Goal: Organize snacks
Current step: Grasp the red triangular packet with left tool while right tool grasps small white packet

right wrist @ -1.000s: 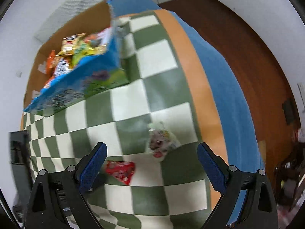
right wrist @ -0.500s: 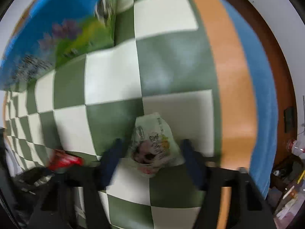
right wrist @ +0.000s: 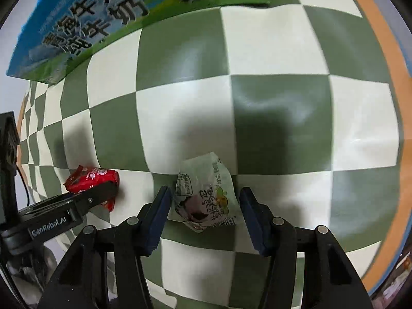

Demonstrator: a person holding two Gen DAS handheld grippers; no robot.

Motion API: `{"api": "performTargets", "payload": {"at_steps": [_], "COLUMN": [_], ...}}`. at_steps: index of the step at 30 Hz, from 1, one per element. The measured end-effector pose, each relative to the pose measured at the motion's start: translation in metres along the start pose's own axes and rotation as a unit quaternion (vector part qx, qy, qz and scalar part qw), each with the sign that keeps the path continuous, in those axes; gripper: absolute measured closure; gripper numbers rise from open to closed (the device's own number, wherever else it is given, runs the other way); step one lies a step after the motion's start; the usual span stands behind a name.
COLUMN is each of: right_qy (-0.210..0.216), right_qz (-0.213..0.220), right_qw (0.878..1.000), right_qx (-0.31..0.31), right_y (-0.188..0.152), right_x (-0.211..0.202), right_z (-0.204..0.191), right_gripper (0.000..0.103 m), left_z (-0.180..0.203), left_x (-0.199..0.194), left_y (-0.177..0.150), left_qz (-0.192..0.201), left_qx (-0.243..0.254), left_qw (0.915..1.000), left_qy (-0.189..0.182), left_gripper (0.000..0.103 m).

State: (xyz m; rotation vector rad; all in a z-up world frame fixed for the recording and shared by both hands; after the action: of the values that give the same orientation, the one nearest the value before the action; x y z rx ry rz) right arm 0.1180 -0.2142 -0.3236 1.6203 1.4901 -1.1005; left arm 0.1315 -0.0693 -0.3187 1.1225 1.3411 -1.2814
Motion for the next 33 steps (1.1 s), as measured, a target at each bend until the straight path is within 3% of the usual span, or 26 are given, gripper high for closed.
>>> {"api": "performTargets", "payload": {"at_steps": [9, 24, 28, 33], "right_qy": [-0.033, -0.102, -0.105, -0.099], "right_qz": [-0.005, 0.022, 0.035, 0.050], "right_qw": [0.999, 0.993, 0.992, 0.990], "right_qx": [-0.009, -0.058, -0.066, -0.086], "right_y": [0.007, 0.002, -0.020, -0.026], "right_x": [0.004, 0.014, 0.012, -0.015], "right_z": [-0.001, -0.037, -0.060, -0.077], "right_gripper": [0.044, 0.047, 0.051, 0.069], "left_z": [0.020, 0.022, 0.022, 0.020], "left_x": [0.005, -0.008, -0.017, -0.028], "left_y": [0.000, -0.011, -0.012, -0.020], "left_qz": [0.011, 0.027, 0.030, 0.040], "left_qx": [0.020, 0.041, 0.040, 0.039], "left_qw": [0.9994, 0.9984, 0.9985, 0.9984], "left_qy": [0.026, 0.028, 0.021, 0.007], "left_gripper": [0.061, 0.066, 0.068, 0.069]}}
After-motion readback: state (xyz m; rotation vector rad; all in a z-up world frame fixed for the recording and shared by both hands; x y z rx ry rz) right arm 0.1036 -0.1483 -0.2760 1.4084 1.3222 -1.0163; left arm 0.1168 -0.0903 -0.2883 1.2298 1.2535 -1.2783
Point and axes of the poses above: each gripper's, at about its wrist camera, not at the fingertips, and x roughly the way its jaws point, z to its right, y to its top, the point moved 5 cm from there along x, roughly the way its jaws point, and after that the axes turned 9 degrees about y, right-handed, at the moved point
